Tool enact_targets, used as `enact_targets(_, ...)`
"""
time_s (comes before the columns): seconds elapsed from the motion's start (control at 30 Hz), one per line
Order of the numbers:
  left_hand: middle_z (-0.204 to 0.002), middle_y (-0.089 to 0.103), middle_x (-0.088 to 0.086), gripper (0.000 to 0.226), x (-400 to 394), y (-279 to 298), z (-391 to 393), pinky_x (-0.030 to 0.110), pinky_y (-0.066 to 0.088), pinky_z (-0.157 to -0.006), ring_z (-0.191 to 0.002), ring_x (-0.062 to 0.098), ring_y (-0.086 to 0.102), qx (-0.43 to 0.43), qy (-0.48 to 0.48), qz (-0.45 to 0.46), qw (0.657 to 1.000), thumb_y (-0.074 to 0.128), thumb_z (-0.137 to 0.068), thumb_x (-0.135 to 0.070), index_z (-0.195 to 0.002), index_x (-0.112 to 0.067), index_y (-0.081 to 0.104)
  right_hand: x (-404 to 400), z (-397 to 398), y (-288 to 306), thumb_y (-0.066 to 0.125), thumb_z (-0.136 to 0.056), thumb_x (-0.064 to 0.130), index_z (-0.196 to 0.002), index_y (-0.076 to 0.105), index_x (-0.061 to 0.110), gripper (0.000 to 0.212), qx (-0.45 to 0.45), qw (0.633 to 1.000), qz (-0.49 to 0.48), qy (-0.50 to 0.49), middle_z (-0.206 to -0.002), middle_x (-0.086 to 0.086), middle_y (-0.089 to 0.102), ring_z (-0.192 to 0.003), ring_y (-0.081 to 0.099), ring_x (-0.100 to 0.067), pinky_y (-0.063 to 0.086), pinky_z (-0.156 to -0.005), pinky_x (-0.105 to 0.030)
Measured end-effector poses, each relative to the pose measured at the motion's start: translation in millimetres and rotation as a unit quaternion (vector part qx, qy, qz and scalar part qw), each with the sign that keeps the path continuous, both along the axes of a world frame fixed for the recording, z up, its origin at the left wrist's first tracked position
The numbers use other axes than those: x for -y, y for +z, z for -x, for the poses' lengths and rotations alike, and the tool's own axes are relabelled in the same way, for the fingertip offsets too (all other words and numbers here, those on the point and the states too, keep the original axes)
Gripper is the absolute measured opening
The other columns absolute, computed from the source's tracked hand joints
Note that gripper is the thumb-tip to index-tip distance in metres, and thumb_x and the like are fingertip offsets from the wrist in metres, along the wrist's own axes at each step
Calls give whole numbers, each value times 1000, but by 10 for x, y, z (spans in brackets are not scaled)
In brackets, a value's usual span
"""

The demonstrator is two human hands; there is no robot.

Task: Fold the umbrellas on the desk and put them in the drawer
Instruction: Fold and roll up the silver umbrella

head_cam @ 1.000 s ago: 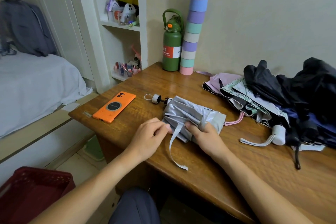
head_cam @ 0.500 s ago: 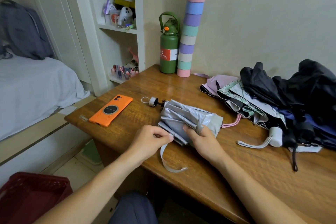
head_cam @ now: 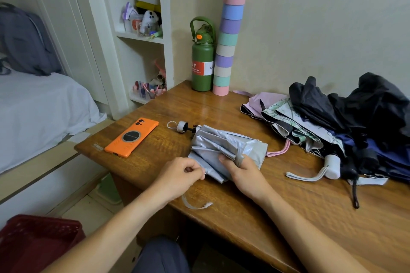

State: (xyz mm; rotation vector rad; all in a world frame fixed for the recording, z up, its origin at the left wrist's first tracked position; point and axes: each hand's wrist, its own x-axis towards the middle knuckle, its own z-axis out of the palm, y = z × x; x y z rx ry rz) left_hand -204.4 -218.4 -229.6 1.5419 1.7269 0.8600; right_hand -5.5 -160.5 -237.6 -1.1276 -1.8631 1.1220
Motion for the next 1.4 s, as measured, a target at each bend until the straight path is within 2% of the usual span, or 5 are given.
enact_targets(0.17,-87,73,-5,20,21,-17,-10,21,49,-73,-80,10,64,-8,1,-5,1000,69,-94,-29,-75,-25,75,-13,6,-25,53,-105,40,-110,70,26,22,6,1000,-6,-6,-102,5,75,-94,67,-13,51,-89,-28)
enact_targets(0.37,-84,72,1,20,17,-48,7,14,43,-62,-66,0,53,-23,-8,-20,999,71,-93,-29,-73,-26,74,4,5,-6,53,-106,34,-94,67,22,22,31,999,-19,1,-66,26,58,-64,50,6,41,-66,-15)
enact_targets(0.63,-69,63,-22,22,2,-75,12,13,41,-60,-62,-3,50,-19,-11,-21,1000,72,-92,-25,-70,-28,72,29,-7,3,52,-107,32,-77,53,10,37,43,998,-37,5,-56,18,38,-55,35,-2,32,-56,-18)
enact_targets(1.3,-83,70,-8,18,21,-166,-5,30,49,-66,-72,10,60,-34,-12,-85,996,68,-89,-27,-71,-23,70,59,-3,27,54,-106,30,-74,57,27,32,66,995,-65,31,-56,20,53,-56,47,0,37,-59,-15)
enact_targets(1.4,-83,69,-10,18,15,-171,-7,25,46,-64,-71,9,59,-35,-9,-91,995,67,-88,-29,-71,-24,70,53,3,13,55,-105,34,-99,70,28,18,69,993,-87,42,-84,13,71,-80,64,-4,51,-76,-23)
